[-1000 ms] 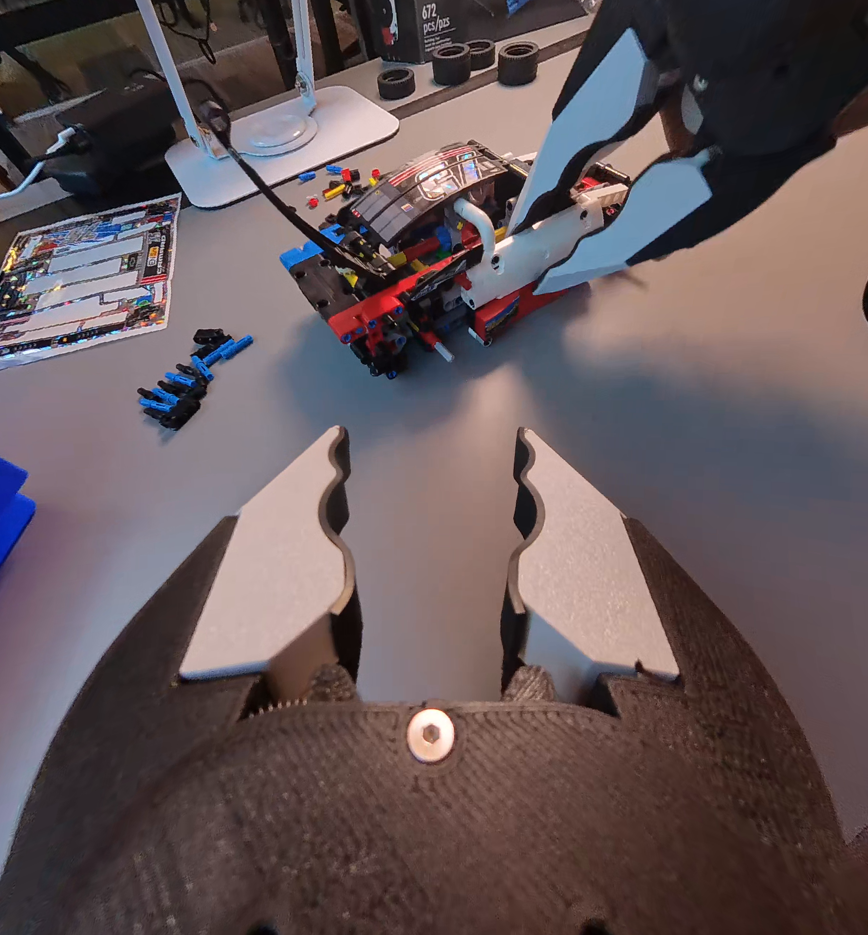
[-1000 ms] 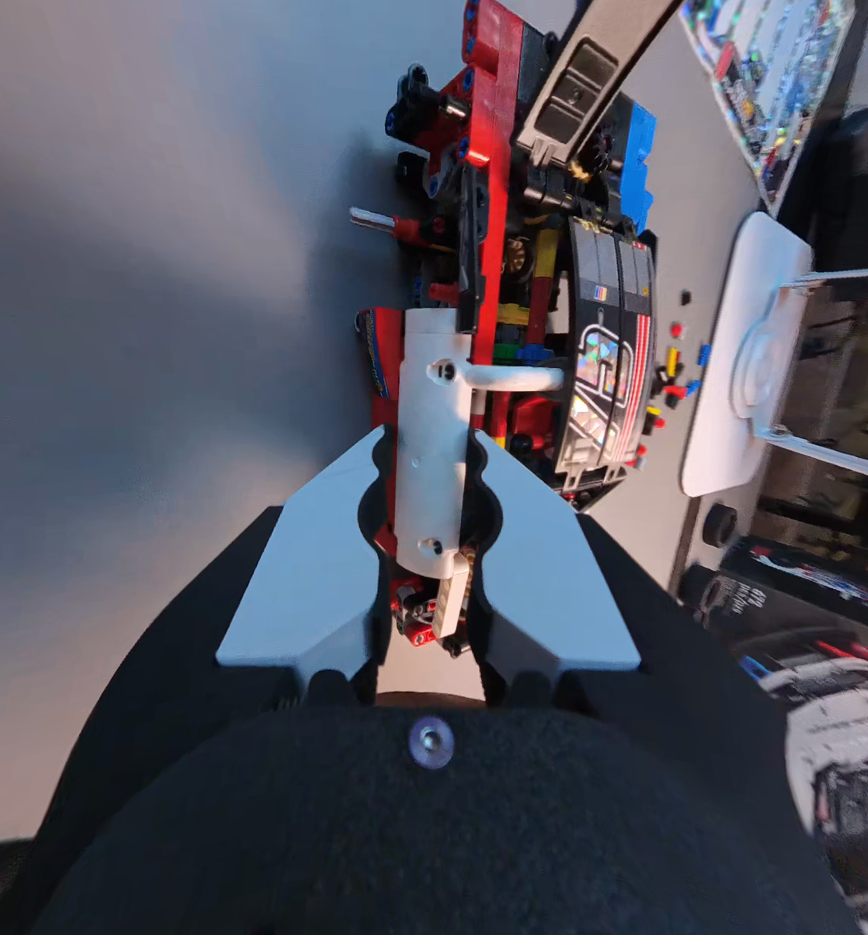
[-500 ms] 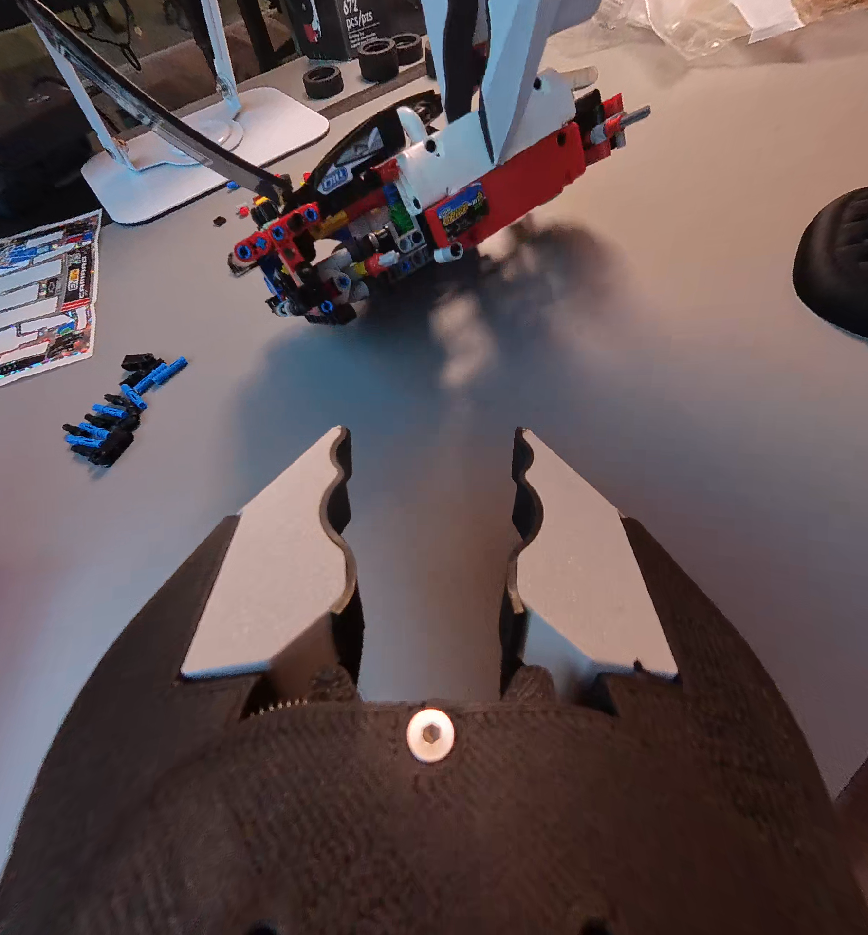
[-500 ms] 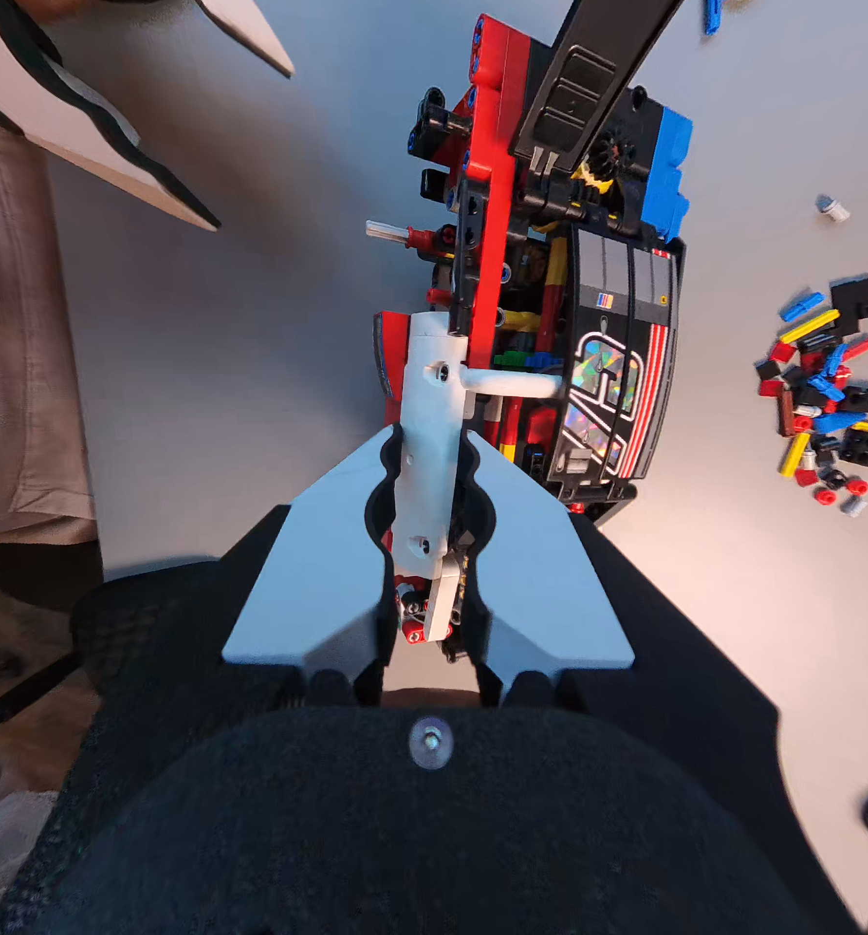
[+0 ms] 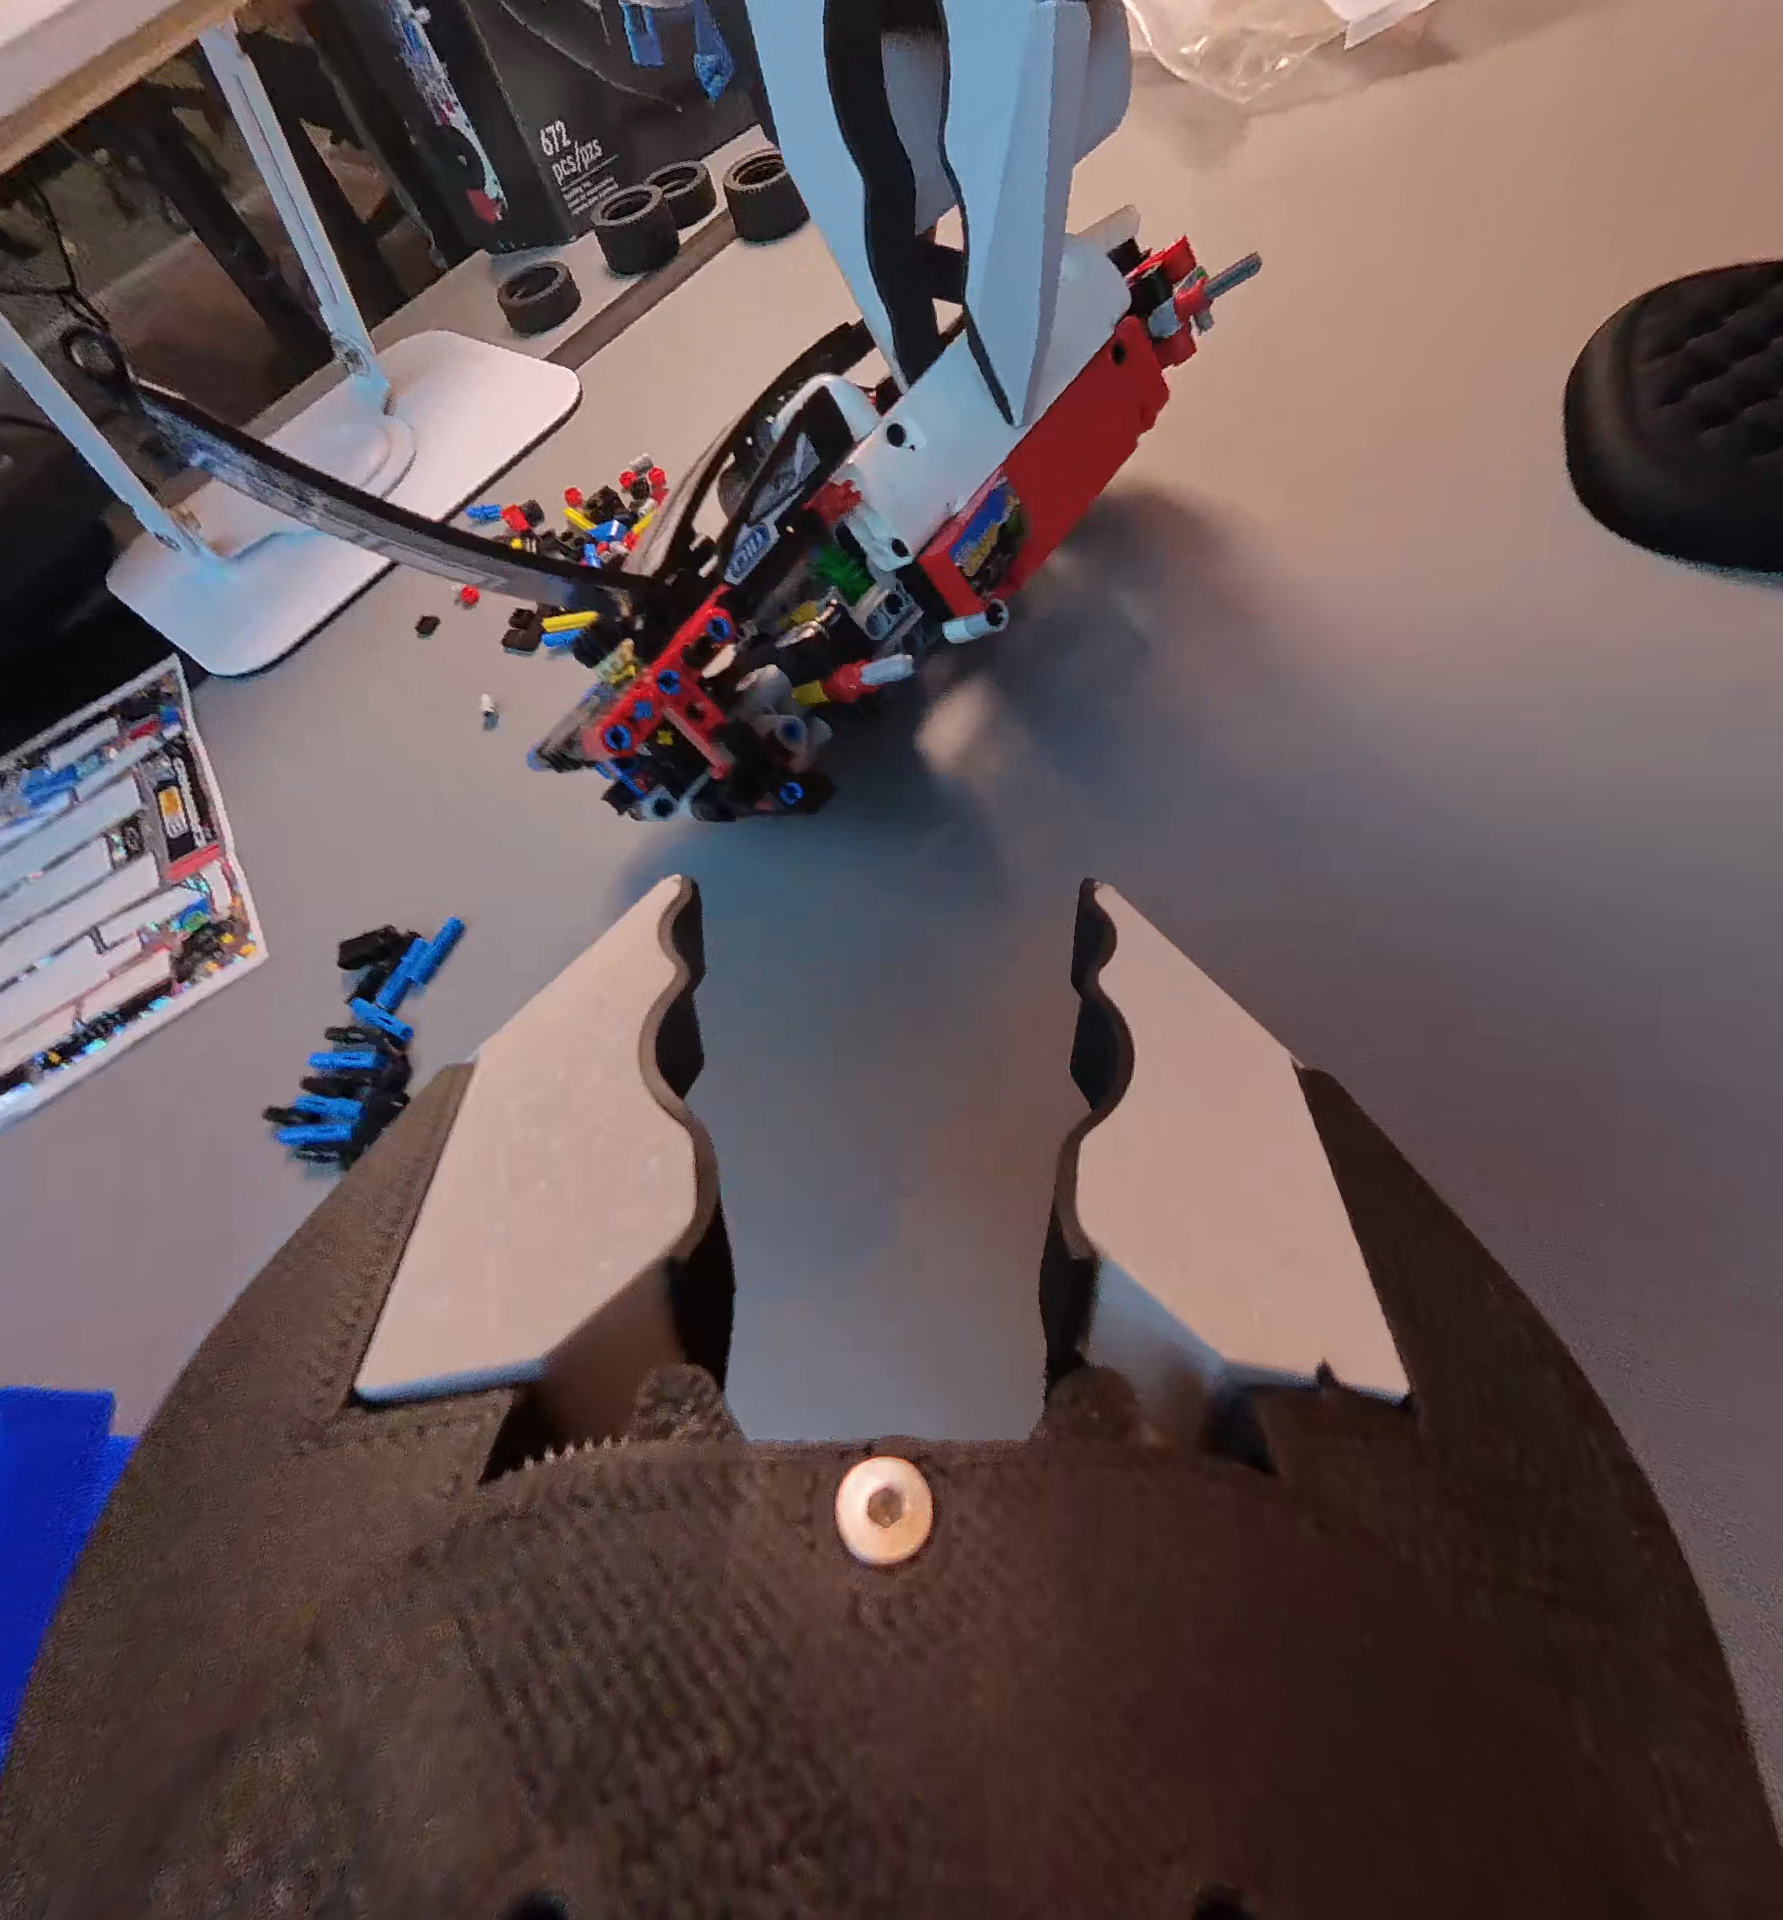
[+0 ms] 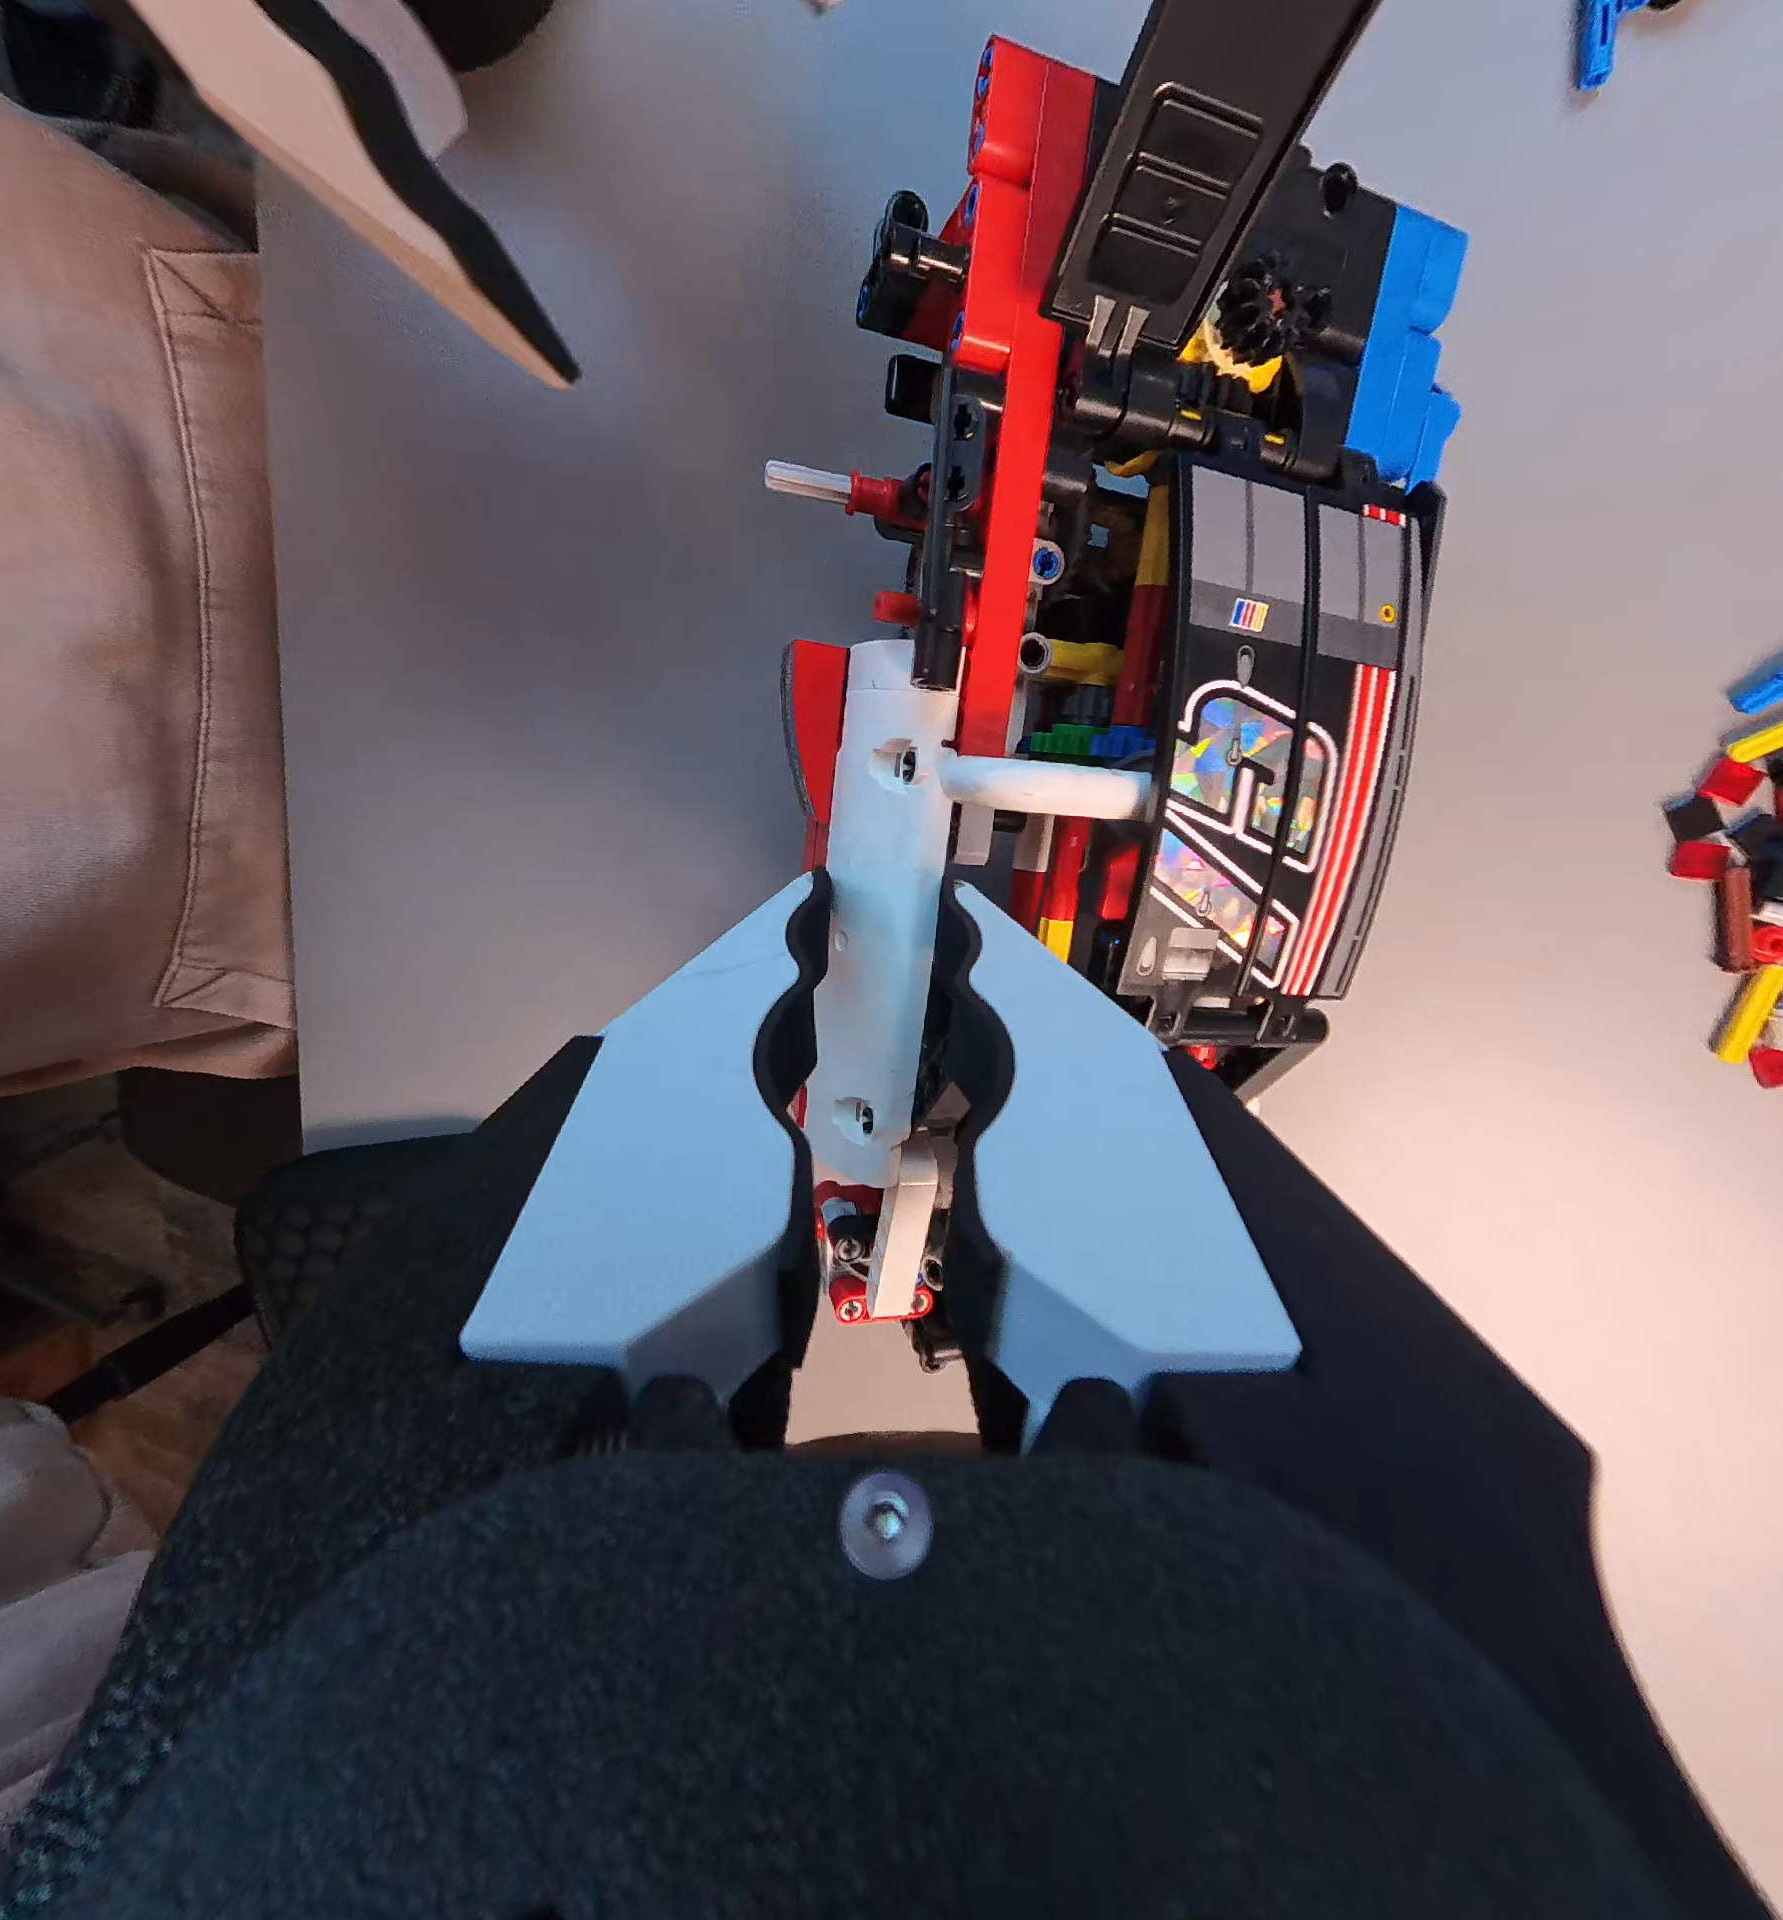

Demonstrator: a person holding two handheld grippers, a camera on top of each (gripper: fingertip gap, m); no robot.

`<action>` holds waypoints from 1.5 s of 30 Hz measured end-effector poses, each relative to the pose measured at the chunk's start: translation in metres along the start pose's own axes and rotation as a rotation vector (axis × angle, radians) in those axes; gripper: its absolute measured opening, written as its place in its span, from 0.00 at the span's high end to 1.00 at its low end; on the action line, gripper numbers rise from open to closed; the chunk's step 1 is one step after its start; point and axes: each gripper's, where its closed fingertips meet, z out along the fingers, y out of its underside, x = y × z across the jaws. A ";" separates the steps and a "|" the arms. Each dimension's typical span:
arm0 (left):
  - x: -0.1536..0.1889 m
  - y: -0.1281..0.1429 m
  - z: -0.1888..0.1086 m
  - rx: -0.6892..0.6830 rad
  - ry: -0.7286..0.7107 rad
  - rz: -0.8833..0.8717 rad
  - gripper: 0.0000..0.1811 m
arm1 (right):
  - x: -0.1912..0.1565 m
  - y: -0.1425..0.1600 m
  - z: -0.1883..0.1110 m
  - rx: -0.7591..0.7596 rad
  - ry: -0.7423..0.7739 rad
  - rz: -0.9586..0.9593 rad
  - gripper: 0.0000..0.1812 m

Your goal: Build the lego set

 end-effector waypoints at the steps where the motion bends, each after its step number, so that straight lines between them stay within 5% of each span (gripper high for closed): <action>1: -0.007 0.001 0.007 0.010 -0.005 0.033 0.58 | -0.001 0.000 0.000 0.001 -0.010 0.002 0.90; 8: -0.023 -0.005 0.048 0.184 -0.019 0.286 0.51 | -0.013 -0.001 -0.001 -0.016 -0.122 0.029 0.91; 12: -0.028 -0.014 0.064 0.167 -0.100 0.453 0.61 | -0.018 0.000 -0.006 -0.022 -0.226 0.058 0.92; 16: -0.032 -0.015 0.065 0.191 -0.046 0.407 0.64 | -0.012 -0.003 -0.009 0.017 -0.242 0.073 0.91; 20: -0.041 -0.018 0.059 0.215 0.009 0.264 0.66 | 0.003 -0.017 -0.021 0.138 -0.048 0.044 0.89; 24: -0.051 -0.024 0.052 0.228 0.046 0.128 0.66 | 0.004 -0.021 -0.033 0.201 0.320 -0.085 0.67; 29: -0.052 -0.023 0.052 0.238 0.066 0.123 0.66 | 0.025 -0.009 -0.031 0.063 0.798 -0.290 0.60; 32: -0.052 -0.023 0.052 0.239 0.063 0.112 0.66 | 0.021 -0.017 -0.017 0.128 0.754 -0.320 0.73; 45: -0.045 -0.021 0.051 0.293 0.063 0.142 0.66 | 0.014 -0.016 -0.017 0.225 0.605 -0.315 0.74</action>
